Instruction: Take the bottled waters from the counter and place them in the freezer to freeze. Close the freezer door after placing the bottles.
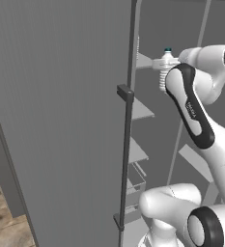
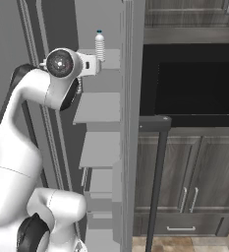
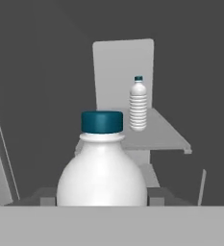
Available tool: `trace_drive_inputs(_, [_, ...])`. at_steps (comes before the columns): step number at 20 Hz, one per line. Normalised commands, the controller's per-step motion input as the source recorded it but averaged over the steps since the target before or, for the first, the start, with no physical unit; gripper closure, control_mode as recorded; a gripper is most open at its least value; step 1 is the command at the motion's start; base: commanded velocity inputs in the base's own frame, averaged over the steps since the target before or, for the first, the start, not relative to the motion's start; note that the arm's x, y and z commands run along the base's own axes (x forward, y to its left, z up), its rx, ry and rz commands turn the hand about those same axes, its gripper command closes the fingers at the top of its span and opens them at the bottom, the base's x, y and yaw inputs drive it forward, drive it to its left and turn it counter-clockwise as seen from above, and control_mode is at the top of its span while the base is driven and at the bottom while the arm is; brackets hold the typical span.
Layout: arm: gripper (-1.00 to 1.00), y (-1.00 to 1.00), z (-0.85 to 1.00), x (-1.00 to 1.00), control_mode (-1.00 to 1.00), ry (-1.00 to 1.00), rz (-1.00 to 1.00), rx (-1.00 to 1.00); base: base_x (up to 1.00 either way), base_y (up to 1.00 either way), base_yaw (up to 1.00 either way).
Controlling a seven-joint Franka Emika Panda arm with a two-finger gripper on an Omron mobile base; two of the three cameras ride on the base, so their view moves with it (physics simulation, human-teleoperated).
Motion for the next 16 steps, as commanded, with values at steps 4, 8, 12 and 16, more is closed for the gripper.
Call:
trace_drive_inputs(4, [1.0, 0.0, 0.33, 0.2, -1.0, -0.04, 0.06, 0.0, 0.0, 0.0, 0.0])
trace_drive_inputs(8, [1.0, 0.0, 0.34, 0.17, -1.0, -0.08, 0.07, 0.0, 0.0, 0.0, 0.0])
trace_drive_inputs(12, [1.0, 0.0, 0.26, 0.21, -1.0, -0.12, 0.09, 0.0, 0.0, 0.0, 0.0])
trace_drive_inputs(16, [1.0, 0.0, 0.02, 0.21, -1.0, -0.14, 0.07, 0.0, 0.0, 0.0, 0.0])
